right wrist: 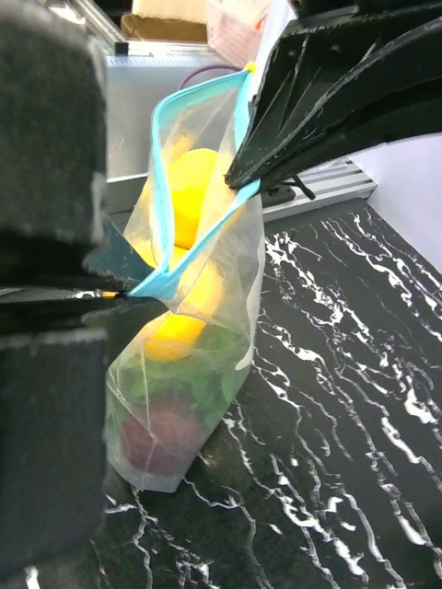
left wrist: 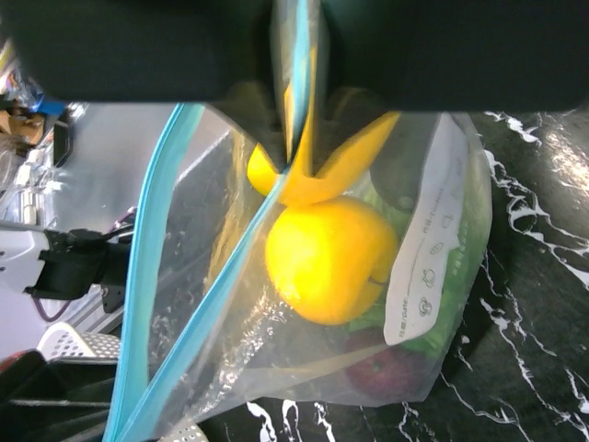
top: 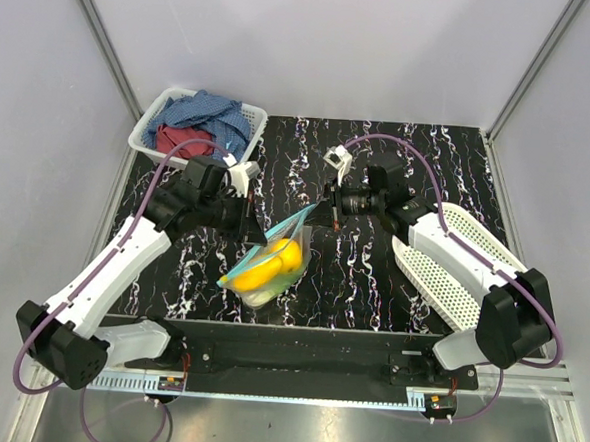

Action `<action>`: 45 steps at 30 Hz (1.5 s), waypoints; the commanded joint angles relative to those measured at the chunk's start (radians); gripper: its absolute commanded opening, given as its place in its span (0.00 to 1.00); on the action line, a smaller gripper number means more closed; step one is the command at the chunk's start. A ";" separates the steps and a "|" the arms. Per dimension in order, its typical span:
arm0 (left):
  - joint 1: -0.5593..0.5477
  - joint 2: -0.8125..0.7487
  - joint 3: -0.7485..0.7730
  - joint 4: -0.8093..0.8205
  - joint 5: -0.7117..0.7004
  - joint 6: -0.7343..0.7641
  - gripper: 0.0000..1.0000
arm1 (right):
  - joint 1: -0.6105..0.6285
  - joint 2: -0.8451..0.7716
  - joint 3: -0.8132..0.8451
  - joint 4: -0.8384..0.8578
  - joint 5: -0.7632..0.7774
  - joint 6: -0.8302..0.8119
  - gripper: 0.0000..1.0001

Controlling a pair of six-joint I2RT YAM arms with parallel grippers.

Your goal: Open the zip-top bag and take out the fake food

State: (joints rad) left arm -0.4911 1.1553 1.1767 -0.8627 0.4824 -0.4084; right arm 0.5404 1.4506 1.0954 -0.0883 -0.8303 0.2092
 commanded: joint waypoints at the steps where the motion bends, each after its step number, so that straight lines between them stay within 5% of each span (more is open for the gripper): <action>1: 0.002 -0.005 0.000 0.045 0.033 0.008 0.00 | -0.002 -0.004 0.060 -0.069 0.074 0.081 0.20; 7: 0.002 -0.011 -0.018 0.082 0.071 -0.062 0.00 | 0.000 -0.019 0.146 -0.350 0.300 0.246 0.59; 12: 0.002 -0.035 -0.041 0.123 0.093 -0.109 0.00 | -0.002 -0.039 0.224 -0.656 0.447 0.364 0.70; 18: 0.002 -0.042 -0.058 0.142 0.105 -0.124 0.00 | 0.012 -0.134 0.346 -0.809 0.514 0.287 0.81; 22: 0.002 -0.057 -0.069 0.163 0.099 -0.153 0.00 | 0.067 -0.130 0.438 -0.844 0.519 0.234 0.79; 27: 0.002 -0.066 -0.080 0.182 0.099 -0.170 0.00 | 0.277 -0.038 0.549 -0.821 0.516 0.124 0.75; 33: 0.000 -0.077 -0.084 0.191 0.079 -0.204 0.00 | 0.300 0.045 0.514 -0.705 0.424 0.067 0.56; 45: 0.002 -0.095 -0.104 0.214 0.048 -0.240 0.00 | 0.314 0.119 0.436 -0.657 0.330 0.004 0.52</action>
State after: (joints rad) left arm -0.4911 1.0828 1.0752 -0.6979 0.5446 -0.6331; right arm 0.8406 1.5578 1.5589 -0.7872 -0.4458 0.2539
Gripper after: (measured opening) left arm 0.012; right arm 0.497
